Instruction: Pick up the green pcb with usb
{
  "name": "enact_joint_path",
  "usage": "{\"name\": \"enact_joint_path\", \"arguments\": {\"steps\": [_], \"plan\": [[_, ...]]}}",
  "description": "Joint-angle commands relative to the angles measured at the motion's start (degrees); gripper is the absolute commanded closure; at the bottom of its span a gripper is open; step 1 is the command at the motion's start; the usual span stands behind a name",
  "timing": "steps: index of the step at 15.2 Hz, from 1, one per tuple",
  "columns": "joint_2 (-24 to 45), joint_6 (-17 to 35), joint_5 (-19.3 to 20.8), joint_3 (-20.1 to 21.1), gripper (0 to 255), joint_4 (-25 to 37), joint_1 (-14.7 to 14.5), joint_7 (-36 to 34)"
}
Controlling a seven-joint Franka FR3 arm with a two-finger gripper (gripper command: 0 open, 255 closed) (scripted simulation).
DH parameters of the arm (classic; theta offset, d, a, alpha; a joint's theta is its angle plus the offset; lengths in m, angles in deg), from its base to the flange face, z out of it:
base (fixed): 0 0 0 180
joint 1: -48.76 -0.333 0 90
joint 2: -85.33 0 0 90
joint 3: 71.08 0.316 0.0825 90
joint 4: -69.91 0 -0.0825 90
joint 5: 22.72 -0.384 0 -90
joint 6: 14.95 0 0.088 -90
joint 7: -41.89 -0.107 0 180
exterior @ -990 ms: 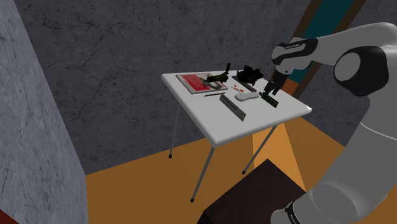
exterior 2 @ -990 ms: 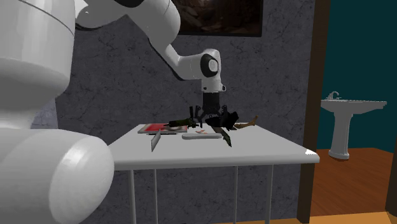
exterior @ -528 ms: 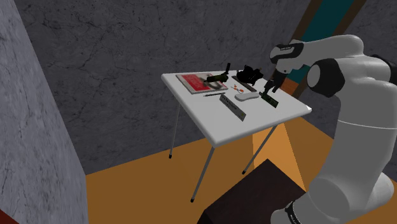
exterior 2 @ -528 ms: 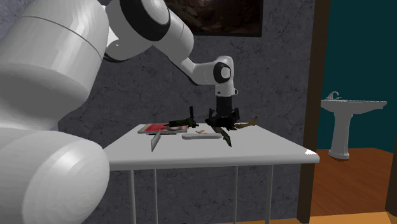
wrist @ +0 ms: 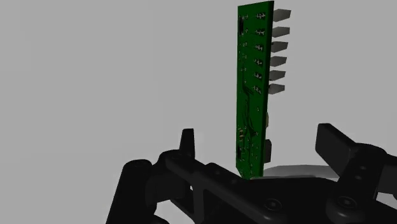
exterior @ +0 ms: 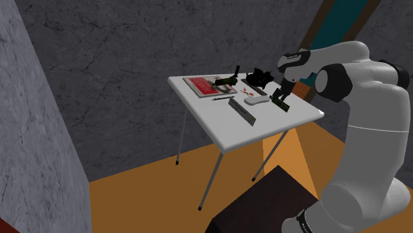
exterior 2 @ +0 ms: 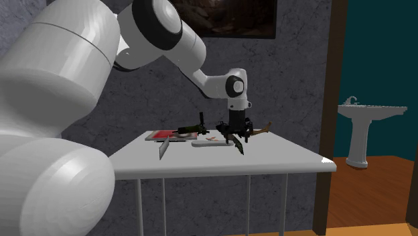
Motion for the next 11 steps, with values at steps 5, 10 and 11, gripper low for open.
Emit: {"name": "enact_joint_path", "arguments": {"steps": [5, 10, 11], "plan": [[0.1, 0.5, -0.1, 0.0, 255, -0.4, 0.0, 0.1], [0.1, 0.5, -0.1, 0.0, 255, -0.4, 0.0, 0.1], [0.2, 0.5, -0.1, 0.1, 255, -0.3, 0.0, 0.1]]}}
